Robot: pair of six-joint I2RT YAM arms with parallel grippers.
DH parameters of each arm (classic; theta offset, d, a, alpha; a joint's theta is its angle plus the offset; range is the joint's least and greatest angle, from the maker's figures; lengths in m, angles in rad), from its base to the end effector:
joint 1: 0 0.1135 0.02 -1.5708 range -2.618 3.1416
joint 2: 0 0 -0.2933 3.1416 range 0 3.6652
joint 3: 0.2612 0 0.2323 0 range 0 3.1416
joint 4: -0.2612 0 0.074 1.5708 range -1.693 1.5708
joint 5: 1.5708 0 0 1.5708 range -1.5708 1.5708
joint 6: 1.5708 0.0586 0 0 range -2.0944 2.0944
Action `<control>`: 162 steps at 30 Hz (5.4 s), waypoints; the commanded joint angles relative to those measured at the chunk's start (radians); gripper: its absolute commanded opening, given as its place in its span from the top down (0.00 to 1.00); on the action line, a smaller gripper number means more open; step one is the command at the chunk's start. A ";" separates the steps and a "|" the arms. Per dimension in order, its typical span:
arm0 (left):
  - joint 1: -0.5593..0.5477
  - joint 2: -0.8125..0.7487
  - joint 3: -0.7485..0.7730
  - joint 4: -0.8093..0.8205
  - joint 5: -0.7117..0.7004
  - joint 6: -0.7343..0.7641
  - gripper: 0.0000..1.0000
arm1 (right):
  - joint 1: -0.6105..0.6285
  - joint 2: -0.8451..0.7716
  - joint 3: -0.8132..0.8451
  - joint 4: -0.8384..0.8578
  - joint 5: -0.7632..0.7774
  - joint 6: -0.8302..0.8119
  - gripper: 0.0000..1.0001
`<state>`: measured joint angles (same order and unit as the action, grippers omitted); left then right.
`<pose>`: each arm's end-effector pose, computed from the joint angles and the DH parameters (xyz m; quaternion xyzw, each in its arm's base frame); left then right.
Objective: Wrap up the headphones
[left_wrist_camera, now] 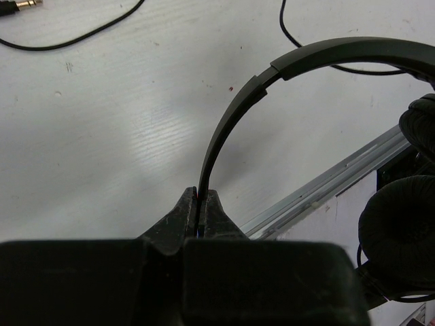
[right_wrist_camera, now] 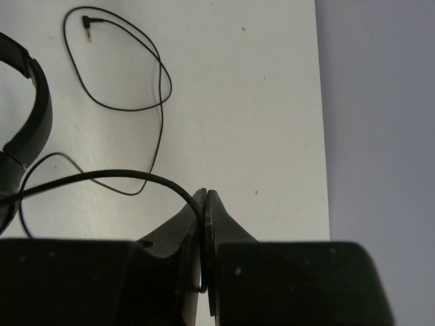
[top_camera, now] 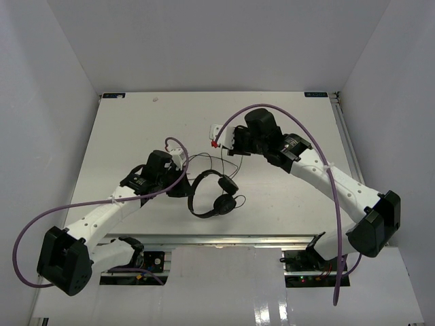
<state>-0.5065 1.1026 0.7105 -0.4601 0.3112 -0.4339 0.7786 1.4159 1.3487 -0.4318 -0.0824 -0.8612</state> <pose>0.1692 -0.1144 0.2472 0.0880 0.9222 -0.2867 0.2439 0.2237 0.2274 0.3847 -0.6424 0.5708 0.0143 0.5112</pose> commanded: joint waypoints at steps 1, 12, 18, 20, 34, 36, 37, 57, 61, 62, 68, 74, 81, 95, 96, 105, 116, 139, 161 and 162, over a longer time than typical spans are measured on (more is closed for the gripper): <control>-0.010 -0.002 -0.005 0.054 0.044 -0.009 1.00 | -0.010 -0.018 0.082 -0.022 -0.131 0.081 0.92; -0.074 0.009 0.028 0.079 0.044 -0.047 1.00 | -0.064 0.024 -0.015 0.129 0.004 0.201 0.92; -0.084 -0.078 0.018 0.081 0.085 -0.091 1.00 | -0.159 0.055 -0.034 0.139 -0.111 0.291 0.92; -0.085 -0.113 0.017 0.085 0.093 -0.112 1.00 | -0.195 0.056 -0.048 0.137 -0.205 0.331 0.92; -0.086 -0.217 0.052 0.143 0.104 -0.247 1.00 | -0.270 0.000 -0.221 0.254 -0.670 0.525 0.92; -0.086 -0.222 0.070 0.144 0.071 -0.267 1.00 | -0.284 -0.006 -0.252 0.291 -0.716 0.565 0.92; -0.086 -0.224 0.082 0.144 0.048 -0.281 1.00 | -0.294 -0.010 -0.273 0.318 -0.744 0.580 0.92; -0.086 -0.204 0.400 -0.020 -0.248 -0.391 1.00 | -0.325 0.153 -0.395 1.048 -1.126 1.229 0.89; -0.086 -0.178 0.480 -0.074 -0.342 -0.394 1.00 | -0.285 0.202 -0.387 1.189 -1.136 1.294 0.87; -0.086 -0.173 0.497 -0.084 -0.354 -0.393 1.00 | -0.277 0.209 -0.391 1.220 -1.136 1.311 0.87; -0.086 -0.147 0.584 -0.148 -0.446 -0.399 1.00 | -0.215 0.268 -0.426 1.390 -1.148 1.407 0.84; -0.086 -0.126 0.640 -0.165 -0.488 -0.407 1.00 | -0.163 0.316 -0.445 1.564 -1.158 1.499 0.82; -0.086 -0.084 0.742 -0.202 -0.557 -0.407 1.00 | -0.103 0.357 -0.471 1.811 -1.172 1.644 0.82; -0.086 0.010 0.904 -0.291 -0.708 -0.350 1.00 | -0.020 0.299 -0.544 1.977 -1.207 1.682 0.79; -0.086 0.014 0.913 -0.298 -0.723 -0.343 1.00 | -0.014 0.294 -0.548 1.971 -1.208 1.675 0.79; -0.086 0.064 1.031 -0.350 -0.828 -0.268 1.00 | 0.045 0.190 -0.600 1.731 -1.218 1.451 0.81; -0.084 0.087 1.094 -0.397 -0.885 -0.211 1.00 | 0.057 0.019 -0.613 1.176 -1.186 1.006 0.88; -0.047 0.055 0.810 -0.315 -1.001 -0.078 1.00 | 0.111 -0.233 -0.317 0.069 -0.362 0.188 0.92; 0.020 0.267 0.492 -0.137 -0.795 -0.034 1.00 | 0.180 -0.164 -0.115 0.042 0.171 -0.088 0.92; 0.020 0.261 0.477 -0.127 -0.772 -0.026 1.00 | 0.180 -0.163 -0.113 0.048 0.184 -0.094 0.92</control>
<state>-0.4900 1.3855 1.2193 -0.6600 -0.5568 -0.4800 0.9556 1.2591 1.2098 -0.4357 -0.0160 -0.8992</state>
